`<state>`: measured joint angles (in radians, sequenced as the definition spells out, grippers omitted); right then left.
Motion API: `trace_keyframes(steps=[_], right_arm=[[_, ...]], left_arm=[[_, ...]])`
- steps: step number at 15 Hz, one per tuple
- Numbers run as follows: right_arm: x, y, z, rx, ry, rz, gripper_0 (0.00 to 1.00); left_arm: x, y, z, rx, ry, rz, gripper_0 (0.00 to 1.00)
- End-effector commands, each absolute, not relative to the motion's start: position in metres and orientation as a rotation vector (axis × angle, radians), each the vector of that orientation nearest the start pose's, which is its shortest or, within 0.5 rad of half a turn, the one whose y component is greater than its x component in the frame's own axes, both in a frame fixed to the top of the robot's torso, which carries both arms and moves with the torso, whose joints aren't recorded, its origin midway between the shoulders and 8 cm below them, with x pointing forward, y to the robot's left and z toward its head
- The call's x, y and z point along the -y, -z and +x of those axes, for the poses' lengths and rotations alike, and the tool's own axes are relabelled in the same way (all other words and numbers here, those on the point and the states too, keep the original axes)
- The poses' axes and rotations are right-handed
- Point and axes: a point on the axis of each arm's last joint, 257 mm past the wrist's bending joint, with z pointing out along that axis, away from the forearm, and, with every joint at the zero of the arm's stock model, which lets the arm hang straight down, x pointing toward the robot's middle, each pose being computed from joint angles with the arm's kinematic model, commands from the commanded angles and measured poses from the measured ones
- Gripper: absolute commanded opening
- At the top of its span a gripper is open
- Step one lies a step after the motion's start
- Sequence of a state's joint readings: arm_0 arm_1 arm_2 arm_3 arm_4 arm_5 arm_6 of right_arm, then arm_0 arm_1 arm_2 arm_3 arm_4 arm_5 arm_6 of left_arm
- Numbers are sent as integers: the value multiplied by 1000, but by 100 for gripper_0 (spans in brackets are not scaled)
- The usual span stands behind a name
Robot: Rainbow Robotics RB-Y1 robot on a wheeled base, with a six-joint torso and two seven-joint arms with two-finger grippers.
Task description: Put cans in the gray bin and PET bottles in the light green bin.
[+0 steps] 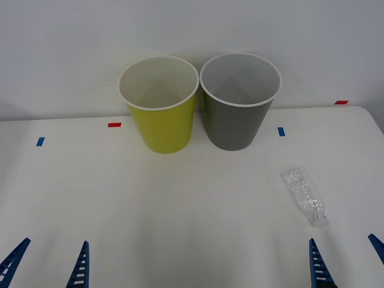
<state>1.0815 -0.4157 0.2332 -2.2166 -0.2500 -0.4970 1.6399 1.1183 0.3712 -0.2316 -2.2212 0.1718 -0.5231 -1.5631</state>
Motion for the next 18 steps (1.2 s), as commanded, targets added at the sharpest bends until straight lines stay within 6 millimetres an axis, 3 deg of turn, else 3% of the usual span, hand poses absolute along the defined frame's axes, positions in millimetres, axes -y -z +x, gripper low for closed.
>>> trace_keyframes(steps=[1, 11, 12, 13, 16, 18], right_arm=[[260, 204, 240, -1553, -27, -54, 100], [260, 204, 240, -1553, -27, -54, 100], [262, 229, 239, -1608, -23, -45, 100], [261, 234, 239, -1616, -21, -45, 100], [255, 211, 241, -1567, -11, -58, 100], [253, 210, 242, -1564, -7, -64, 100]], left_arm=[[-256, 200, 233, -1542, 39, 22, 100], [-256, 200, 233, -1542, 39, 22, 100], [-256, 200, 233, -1542, 39, 22, 100], [-256, 200, 233, -1542, 39, 22, 100], [-256, 200, 233, -1542, 39, 22, 100], [-256, 200, 233, -1542, 39, 22, 100]])
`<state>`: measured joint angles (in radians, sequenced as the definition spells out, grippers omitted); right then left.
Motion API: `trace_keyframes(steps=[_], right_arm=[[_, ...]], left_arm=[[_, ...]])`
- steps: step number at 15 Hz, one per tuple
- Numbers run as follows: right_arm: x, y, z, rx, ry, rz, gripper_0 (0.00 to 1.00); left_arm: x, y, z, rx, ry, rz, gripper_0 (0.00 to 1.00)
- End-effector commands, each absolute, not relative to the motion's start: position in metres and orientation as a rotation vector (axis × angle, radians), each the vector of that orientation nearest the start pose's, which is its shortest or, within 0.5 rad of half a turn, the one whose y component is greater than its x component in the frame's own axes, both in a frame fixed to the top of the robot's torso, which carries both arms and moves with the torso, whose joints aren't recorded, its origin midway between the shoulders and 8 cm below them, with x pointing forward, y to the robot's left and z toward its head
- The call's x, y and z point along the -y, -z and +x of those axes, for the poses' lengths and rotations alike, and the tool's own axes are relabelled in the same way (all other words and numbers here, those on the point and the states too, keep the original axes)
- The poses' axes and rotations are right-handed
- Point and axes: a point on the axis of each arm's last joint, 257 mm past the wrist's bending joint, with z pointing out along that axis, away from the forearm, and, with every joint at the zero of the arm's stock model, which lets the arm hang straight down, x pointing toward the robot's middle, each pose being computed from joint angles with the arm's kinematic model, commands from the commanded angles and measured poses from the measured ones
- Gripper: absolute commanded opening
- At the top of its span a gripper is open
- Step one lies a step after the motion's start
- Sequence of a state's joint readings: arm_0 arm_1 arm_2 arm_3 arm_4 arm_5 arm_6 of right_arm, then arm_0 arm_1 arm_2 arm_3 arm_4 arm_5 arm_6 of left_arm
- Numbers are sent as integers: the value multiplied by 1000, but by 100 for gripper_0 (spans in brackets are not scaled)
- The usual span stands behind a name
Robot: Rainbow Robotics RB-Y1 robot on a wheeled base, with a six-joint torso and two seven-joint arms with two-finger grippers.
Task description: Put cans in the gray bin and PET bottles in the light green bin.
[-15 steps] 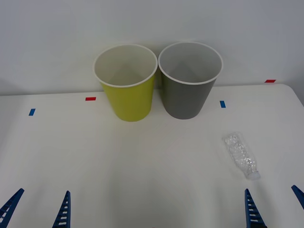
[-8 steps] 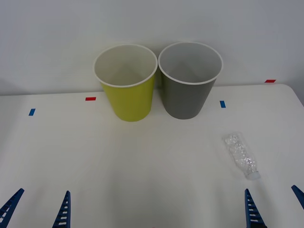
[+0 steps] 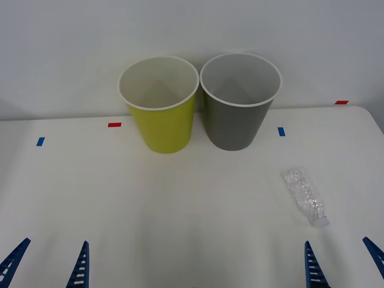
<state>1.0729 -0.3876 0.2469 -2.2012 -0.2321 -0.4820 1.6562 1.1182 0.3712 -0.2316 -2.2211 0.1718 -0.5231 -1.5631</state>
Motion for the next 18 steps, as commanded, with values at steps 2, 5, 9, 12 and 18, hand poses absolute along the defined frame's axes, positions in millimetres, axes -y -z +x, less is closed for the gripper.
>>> trace_keyframes(steps=[2, 5, 9, 12, 18], right_arm=[[254, 210, 243, -1561, -6, -62, 100], [255, 209, 243, -1556, -1, -54, 100], [259, 199, 255, -1522, -7, -53, 100], [264, 199, 283, -1565, -15, -66, 100], [288, 193, 316, -1718, -15, -19, 100]], left_arm=[[-256, 200, 233, -1542, 39, 22, 100], [-256, 200, 233, -1542, 39, 22, 100], [-256, 200, 233, -1542, 39, 22, 100], [-256, 200, 233, -1542, 39, 22, 100], [-256, 200, 233, -1542, 39, 22, 100]])
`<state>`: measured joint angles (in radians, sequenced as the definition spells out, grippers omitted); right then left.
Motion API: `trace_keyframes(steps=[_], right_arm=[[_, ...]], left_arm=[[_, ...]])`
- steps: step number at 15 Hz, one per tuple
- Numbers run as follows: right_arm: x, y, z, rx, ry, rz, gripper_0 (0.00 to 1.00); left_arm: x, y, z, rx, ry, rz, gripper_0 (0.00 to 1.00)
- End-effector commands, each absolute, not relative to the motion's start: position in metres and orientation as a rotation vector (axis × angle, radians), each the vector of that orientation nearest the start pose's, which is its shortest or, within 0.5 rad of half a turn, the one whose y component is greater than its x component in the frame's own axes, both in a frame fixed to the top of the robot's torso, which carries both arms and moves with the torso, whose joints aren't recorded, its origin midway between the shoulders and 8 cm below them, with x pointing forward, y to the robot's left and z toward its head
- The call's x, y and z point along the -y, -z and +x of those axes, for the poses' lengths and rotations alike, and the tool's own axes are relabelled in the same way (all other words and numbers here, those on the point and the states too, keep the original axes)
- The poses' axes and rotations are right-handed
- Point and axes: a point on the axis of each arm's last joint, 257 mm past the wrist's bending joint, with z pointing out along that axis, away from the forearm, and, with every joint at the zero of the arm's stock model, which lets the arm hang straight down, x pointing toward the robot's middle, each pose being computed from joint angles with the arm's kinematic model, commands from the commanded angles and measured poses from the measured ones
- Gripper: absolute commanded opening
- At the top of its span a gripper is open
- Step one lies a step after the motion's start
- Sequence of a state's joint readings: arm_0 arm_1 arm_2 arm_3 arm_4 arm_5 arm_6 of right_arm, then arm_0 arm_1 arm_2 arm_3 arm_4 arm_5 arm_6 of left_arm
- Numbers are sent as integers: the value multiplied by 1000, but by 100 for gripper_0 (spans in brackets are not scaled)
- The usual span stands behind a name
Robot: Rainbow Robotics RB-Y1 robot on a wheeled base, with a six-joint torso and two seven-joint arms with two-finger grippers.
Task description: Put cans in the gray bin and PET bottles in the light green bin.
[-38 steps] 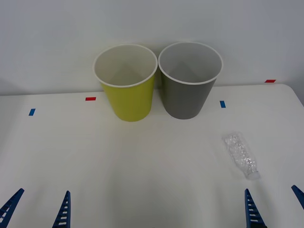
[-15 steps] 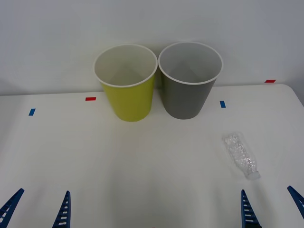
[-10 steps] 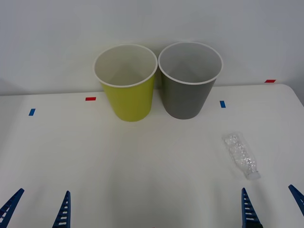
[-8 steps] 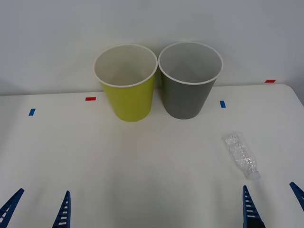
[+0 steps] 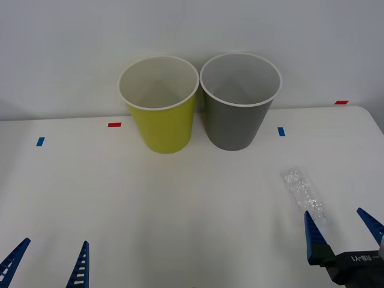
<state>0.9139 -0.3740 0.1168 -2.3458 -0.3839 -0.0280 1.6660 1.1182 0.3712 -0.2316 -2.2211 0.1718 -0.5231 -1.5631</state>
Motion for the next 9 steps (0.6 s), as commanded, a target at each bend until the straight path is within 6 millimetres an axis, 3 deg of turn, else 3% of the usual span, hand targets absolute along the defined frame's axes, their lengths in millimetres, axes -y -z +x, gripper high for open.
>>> trace_keyframes(steps=[1, 5, 9], right_arm=[[292, 195, 321, -1746, -5, -25, 100], [296, 197, 343, -1819, -5, -40, 100], [287, 194, 364, -1908, -95, 6, 100]], left_arm=[[-256, 200, 233, -1542, 39, 22, 100], [-256, 200, 233, -1542, 39, 22, 100], [-256, 200, 233, -1542, 39, 22, 100]])
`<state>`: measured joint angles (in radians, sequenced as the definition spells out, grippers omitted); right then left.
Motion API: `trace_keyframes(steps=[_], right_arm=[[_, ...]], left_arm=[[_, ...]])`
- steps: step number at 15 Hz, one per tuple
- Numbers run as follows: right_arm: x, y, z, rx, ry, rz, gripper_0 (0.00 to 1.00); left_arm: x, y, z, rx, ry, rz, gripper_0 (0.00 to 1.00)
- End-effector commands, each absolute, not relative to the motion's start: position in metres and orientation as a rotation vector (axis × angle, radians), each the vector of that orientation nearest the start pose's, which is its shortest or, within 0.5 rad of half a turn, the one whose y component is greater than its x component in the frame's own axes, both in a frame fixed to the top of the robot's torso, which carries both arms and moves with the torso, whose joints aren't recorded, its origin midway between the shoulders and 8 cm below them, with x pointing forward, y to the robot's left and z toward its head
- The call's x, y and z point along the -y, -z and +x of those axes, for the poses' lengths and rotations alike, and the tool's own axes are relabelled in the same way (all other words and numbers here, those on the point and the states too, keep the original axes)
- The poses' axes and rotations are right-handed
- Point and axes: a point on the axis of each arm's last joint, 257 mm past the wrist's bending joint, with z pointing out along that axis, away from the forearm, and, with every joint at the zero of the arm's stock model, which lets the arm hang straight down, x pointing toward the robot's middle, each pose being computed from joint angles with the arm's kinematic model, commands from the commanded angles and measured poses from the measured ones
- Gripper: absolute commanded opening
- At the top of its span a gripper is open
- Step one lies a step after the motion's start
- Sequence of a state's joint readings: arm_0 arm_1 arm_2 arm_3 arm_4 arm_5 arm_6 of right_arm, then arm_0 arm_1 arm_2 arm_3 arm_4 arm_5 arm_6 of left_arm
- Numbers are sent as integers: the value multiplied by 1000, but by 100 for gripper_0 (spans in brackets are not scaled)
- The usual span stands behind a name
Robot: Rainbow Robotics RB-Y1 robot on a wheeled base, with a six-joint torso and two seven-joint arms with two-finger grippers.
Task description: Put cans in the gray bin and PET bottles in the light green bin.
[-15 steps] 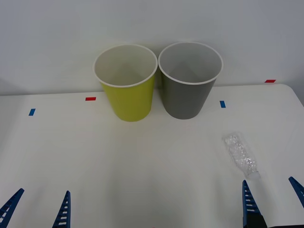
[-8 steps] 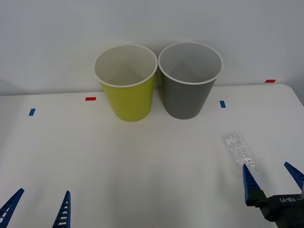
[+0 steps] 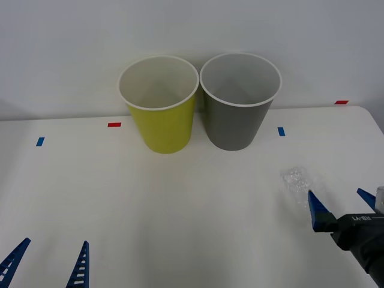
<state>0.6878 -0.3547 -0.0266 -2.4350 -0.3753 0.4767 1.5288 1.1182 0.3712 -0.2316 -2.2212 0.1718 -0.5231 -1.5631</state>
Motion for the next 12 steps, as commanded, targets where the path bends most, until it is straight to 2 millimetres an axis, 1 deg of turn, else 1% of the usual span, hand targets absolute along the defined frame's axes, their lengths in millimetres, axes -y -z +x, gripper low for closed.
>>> trace_keyframes(steps=[1, 3, 4, 6, 9, 10, 12], right_arm=[[287, 195, 367, -1925, -102, 12, 100], [298, 196, 371, -1976, -31, 13, 100], [300, 198, 371, -2006, -24, 33, 100], [299, 204, 368, -2075, -10, 58, 100], [301, 211, 369, -2131, 1, 92, 100], [298, 210, 370, -2138, -3, 87, 100], [304, 211, 371, -2194, 11, 84, 100]], left_arm=[[-256, 200, 233, -1542, 39, 22, 100], [-256, 200, 233, -1542, 39, 22, 100], [-256, 200, 233, -1542, 39, 22, 100], [-256, 200, 233, -1542, 39, 22, 100], [-256, 200, 233, -1542, 39, 22, 100], [-256, 200, 233, -1542, 39, 22, 100], [-256, 200, 233, -1542, 39, 22, 100]])
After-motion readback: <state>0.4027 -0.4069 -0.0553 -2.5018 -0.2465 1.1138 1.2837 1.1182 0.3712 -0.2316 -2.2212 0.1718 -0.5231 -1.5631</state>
